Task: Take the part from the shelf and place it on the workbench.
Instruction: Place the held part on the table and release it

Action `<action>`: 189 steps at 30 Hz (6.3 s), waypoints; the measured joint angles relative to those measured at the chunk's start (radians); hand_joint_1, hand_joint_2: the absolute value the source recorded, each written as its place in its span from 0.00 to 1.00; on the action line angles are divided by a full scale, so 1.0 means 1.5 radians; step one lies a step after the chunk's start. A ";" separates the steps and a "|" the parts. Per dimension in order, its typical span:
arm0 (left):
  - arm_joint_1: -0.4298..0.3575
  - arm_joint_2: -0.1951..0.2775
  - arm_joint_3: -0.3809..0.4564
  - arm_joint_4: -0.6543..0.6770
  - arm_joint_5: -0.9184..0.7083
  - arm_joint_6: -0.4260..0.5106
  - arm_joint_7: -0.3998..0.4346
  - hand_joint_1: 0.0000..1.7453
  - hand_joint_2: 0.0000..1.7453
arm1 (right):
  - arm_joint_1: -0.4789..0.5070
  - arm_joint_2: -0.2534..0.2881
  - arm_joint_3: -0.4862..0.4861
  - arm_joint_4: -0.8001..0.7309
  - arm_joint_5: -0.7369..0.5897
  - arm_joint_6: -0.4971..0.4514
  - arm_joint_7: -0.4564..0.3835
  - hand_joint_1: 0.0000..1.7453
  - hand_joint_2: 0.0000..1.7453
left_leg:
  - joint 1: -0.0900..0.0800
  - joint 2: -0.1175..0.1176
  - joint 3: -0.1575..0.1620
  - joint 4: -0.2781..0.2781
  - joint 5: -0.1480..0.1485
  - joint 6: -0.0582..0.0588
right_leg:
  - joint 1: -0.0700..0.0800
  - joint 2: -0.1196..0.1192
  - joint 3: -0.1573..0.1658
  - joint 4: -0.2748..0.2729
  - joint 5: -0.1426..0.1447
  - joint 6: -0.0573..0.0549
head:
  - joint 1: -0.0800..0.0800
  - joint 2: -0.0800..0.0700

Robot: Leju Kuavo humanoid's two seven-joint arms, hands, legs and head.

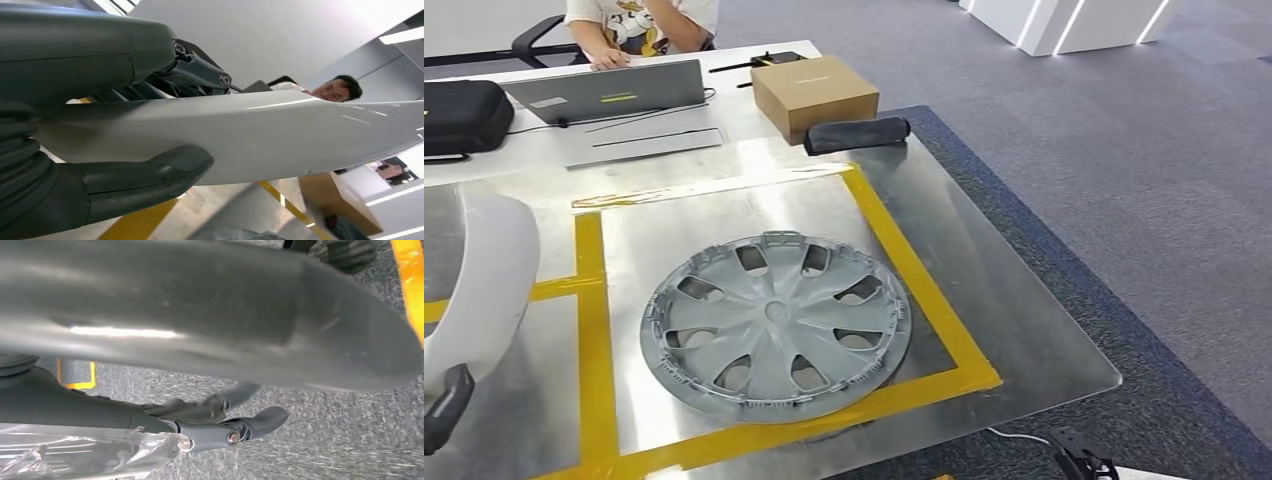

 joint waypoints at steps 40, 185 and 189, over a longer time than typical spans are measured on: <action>-0.031 0.009 -0.060 0.038 0.042 0.020 0.018 1.00 1.00 | -0.001 -0.006 -0.012 -0.002 0.023 0.000 0.003 0.00 0.00 | -0.009 -0.008 0.069 -0.015 -0.058 -0.002 | 0.001 -0.001 -0.067 -0.159 0.237 -0.006 | 0.002 0.000; 0.004 0.245 -0.131 0.306 -0.234 0.402 -0.035 0.00 0.00 | -0.012 -0.002 -0.167 -0.003 0.208 0.020 -0.045 0.00 0.00 | -0.005 -0.002 0.047 -0.019 -0.042 -0.018 | 0.005 0.004 -0.097 -0.151 0.248 -0.023 | 0.002 0.000; 0.006 0.202 -0.078 0.270 -0.105 0.270 -0.085 0.00 0.00 | -0.012 -0.002 -0.174 -0.003 0.215 0.020 -0.046 0.00 0.00 | -0.005 -0.002 0.047 -0.019 -0.041 -0.018 | 0.005 0.004 -0.097 -0.151 0.249 -0.022 | 0.002 0.000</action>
